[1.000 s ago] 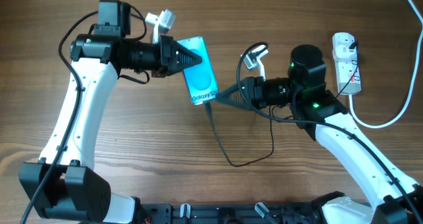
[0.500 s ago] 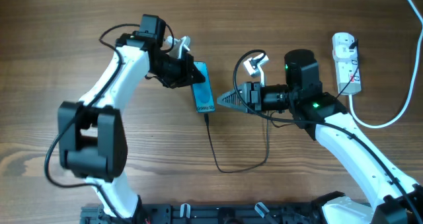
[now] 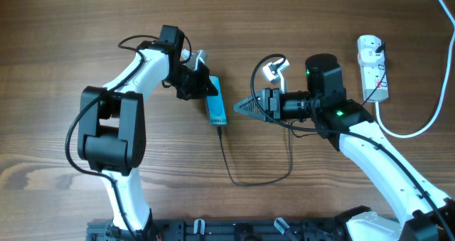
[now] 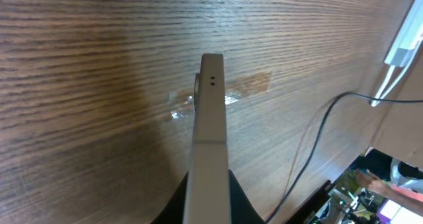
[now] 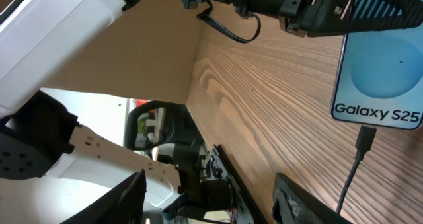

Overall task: Plug charger to phone and switch on socket
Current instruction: 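Lay the phone flat on the table and open the left gripper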

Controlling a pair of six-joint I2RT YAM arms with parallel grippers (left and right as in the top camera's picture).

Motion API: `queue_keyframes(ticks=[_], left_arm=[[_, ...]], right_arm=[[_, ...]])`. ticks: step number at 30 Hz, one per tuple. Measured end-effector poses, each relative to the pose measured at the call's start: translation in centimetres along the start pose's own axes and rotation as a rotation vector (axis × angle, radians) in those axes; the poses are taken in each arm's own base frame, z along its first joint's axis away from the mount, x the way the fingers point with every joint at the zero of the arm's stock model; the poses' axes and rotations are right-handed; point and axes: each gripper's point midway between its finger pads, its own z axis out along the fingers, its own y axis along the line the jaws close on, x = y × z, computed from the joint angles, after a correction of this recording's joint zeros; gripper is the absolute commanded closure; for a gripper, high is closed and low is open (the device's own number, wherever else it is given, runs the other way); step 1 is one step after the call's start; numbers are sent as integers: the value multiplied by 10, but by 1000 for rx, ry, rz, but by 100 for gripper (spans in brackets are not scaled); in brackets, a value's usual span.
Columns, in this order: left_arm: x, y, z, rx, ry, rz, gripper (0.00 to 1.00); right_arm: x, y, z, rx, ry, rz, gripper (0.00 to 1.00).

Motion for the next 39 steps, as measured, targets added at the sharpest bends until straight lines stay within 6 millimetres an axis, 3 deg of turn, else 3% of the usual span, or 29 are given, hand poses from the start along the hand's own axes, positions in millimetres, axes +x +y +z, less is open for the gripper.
queue_keyframes(ticks=[5,21,29,32,39], left_arm=[[3,11,12,-7,35,-33,96],[3,17,18,-16,46,-69,95],[-3,20,18,-62,21,-58,86],[-7,31,19,-121,2,-58,85],[-8,32,19,-131,-1,-58,81]], right_arm=[[0,0,0,2,-2,0,38],[0,0,0,2,-2,0,37],[0,0,0,3,-2,0,37],[0,0,0,3,-2,0,37],[0,0,0,3,-2,0,37]])
